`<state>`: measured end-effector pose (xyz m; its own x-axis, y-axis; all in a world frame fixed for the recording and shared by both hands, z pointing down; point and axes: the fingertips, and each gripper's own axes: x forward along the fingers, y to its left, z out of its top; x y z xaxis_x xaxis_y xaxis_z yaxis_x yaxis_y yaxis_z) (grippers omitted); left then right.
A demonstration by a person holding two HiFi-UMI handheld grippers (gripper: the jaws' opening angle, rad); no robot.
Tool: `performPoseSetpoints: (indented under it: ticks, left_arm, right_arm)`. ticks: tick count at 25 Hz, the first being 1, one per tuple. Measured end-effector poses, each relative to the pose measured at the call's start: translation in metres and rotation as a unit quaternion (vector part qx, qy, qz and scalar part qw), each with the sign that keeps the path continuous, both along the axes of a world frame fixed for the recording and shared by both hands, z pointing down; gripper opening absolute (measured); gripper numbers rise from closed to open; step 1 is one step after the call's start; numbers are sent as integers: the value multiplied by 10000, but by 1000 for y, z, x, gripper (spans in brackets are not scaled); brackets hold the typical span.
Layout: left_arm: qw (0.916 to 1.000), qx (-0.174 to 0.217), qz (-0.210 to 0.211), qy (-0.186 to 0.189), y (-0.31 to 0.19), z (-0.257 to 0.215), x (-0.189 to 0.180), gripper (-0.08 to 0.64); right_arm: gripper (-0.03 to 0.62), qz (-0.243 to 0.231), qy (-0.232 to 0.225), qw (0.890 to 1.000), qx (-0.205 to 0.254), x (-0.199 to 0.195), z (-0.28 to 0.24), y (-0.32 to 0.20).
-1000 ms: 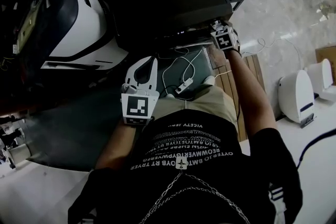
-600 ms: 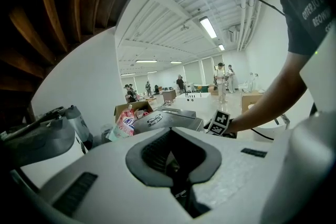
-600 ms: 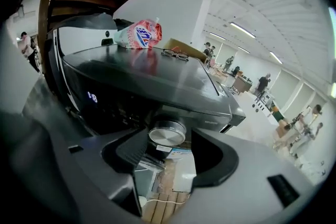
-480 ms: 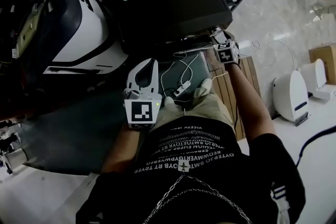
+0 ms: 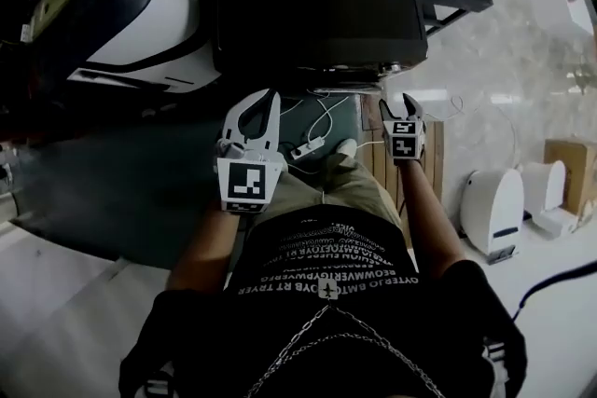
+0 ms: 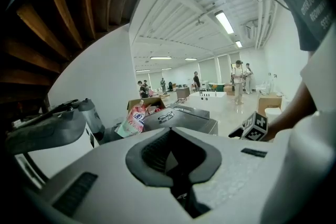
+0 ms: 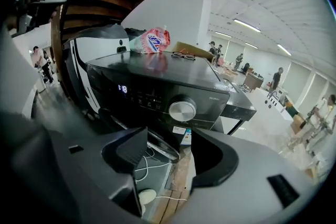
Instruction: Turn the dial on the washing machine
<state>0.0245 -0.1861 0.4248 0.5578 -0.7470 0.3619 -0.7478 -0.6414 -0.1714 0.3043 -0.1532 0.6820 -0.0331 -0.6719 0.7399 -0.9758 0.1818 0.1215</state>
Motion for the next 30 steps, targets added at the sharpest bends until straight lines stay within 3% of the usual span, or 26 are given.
performPoseSetpoints:
  ticks: [3, 9, 15, 26, 30]
  left_arm:
    - [9992, 12, -353, 195, -11, -11, 23, 5]
    - [9973, 229, -700, 56, -10, -25, 32, 6]
    - [9960, 121, -886, -45, 12, -21, 7, 5]
    - [9955, -246, -919, -31, 88, 13, -37, 5]
    - [9946, -191, -1018, 11, 97, 9, -51, 5]
  right_arm:
    - [258, -188, -128, 9997, -2, 14, 2, -5]
    - [258, -640, -193, 9977, 55, 16, 4, -27]
    - [265, -321, -430, 9985, 61, 16, 6, -52]
    - [273, -19, 44, 9998, -193, 14, 28, -77]
    - [262, 348, -464, 9979, -279, 20, 30, -77]
